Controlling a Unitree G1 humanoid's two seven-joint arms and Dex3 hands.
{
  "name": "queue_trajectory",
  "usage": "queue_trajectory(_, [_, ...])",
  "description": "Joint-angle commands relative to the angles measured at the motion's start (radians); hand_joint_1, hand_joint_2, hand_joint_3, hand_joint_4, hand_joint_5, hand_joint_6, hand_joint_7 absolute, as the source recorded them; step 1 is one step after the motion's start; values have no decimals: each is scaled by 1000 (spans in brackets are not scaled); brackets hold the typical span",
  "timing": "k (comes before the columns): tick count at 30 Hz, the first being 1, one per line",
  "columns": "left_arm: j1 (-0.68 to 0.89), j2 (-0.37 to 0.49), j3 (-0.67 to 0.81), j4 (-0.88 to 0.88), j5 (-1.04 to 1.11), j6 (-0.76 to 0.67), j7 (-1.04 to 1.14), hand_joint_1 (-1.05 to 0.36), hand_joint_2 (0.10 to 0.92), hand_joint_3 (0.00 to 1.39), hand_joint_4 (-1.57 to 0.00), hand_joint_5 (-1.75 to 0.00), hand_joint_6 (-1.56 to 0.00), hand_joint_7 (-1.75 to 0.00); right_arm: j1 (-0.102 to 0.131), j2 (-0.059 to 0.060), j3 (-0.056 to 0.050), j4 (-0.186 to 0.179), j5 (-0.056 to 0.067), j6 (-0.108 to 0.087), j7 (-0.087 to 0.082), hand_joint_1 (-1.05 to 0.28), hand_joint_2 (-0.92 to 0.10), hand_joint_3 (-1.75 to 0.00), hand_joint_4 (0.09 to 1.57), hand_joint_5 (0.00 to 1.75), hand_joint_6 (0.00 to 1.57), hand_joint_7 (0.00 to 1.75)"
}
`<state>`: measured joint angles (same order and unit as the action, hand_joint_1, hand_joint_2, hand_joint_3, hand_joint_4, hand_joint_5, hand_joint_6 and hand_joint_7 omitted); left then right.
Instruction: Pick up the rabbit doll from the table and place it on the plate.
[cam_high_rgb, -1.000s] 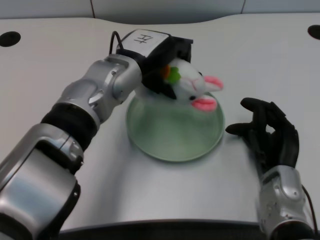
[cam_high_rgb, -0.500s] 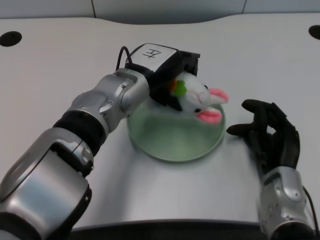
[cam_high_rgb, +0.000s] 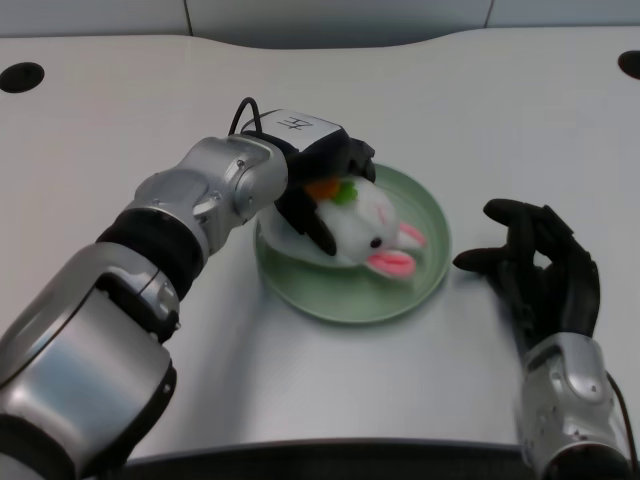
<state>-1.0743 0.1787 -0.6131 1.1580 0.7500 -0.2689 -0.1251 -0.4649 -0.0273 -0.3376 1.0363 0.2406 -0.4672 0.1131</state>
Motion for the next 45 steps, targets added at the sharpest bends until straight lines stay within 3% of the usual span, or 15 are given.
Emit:
queue_trajectory(1, [-13, 15, -8, -12, 6, -12, -9, -1040, 920, 100, -9, -45, -74, -4, 6, 2, 0, 3, 3, 0, -5, -423, -921, -453, 765, 1345, 688, 1046])
queue_trajectory(4, [-16, 18, -8, -13, 3, -13, -11, -1047, 921, 139, 0, -4, -7, 0, 2, -2, -2, 15, 5, -6, 5, -431, -921, -456, 764, 1345, 692, 1050])
queue_trajectory(6, [-19, 24, -4, -18, -2, -19, -11, -1048, 921, 160, 1, 0, -1, 1, 2, -2, 0, 14, 1, -3, -2, -432, -921, -453, 763, 1345, 694, 1051])
queue_trajectory(8, [-23, 30, 1, -26, -5, -22, -13, -1048, 921, 179, 1, 1, 1, 1, 3, -2, 0, 12, 2, -5, 3, -425, -921, -459, 767, 1350, 697, 1050])
queue_trajectory(11, [-26, 39, 14, -41, -19, -23, -31, -1048, 921, 181, 1, 1, 1, 1, 3, -3, 4, 8, -3, 0, -9, -424, -921, -460, 768, 1347, 702, 1049])
queue_trajectory(15, [-34, 74, 38, -83, -37, -18, -80, -1048, 921, 149, 1, 1, 1, 1, -5, -3, -3, 19, 8, -5, 4, -421, -921, -445, 772, 1350, 710, 1051])
queue_trajectory(17, [-36, 102, 47, -109, -42, -16, -104, -1048, 921, 148, 1, 1, 1, 1, -8, -5, -3, 25, 7, -8, 6, -424, -921, -443, 771, 1351, 710, 1051])
queue_trajectory(21, [-25, 163, 71, -143, -55, -32, -123, -1048, 921, 177, 1, 1, 1, 1, -12, -5, -11, 29, 18, 2, 14, -423, -921, -439, 776, 1353, 704, 1047])
queue_trajectory(25, [8, 218, 134, -164, -115, -21, -155, -1048, 921, 130, 1, 1, 1, 1, -12, -4, -6, 25, 5, 5, -6, -416, -921, -451, 771, 1351, 699, 1041])
queue_trajectory(28, [28, 247, 155, -185, -132, -16, -167, -1047, 921, 121, 1, 1, 1, 1, -13, -6, -5, 31, 1, 0, -8, -413, -921, -462, 776, 1354, 701, 1037])
queue_trajectory(31, [65, 281, 188, -213, -161, -13, -178, -1045, 921, 120, 1, 1, 1, 1, -17, -5, -15, 38, 18, -5, 14, -413, -921, -442, 788, 1366, 720, 1032])
queue_trajectory(35, [143, 322, 262, -238, -241, -31, -184, -989, 921, 98, 1, 1, -3, -1, -13, -3, -12, 27, 12, 5, 1, -416, -921, -433, 789, 1361, 722, 1022])
queue_trajectory(37, [181, 328, 302, -245, -287, -38, -182, -980, 921, 92, 1, 1, -11, -5, -12, -4, -17, 31, 21, -1, 23, -412, -921, -440, 793, 1360, 721, 1020])
queue_trajectory(39, [212, 326, 339, -252, -334, -42, -187, -968, 921, 105, 1, 1, -23, -11, -11, -7, -16, 34, 19, -6, 30, -418, -921, -444, 795, 1355, 723, 1019])
queue_trajectory(45, [282, 281, 469, -264, -512, -23, -219, -904, 921, 145, -110, -62, -85, -37, -23, -12, -17, 47, 9, 1, 9, -427, -921, -422, 809, 1333, 720, 1015])
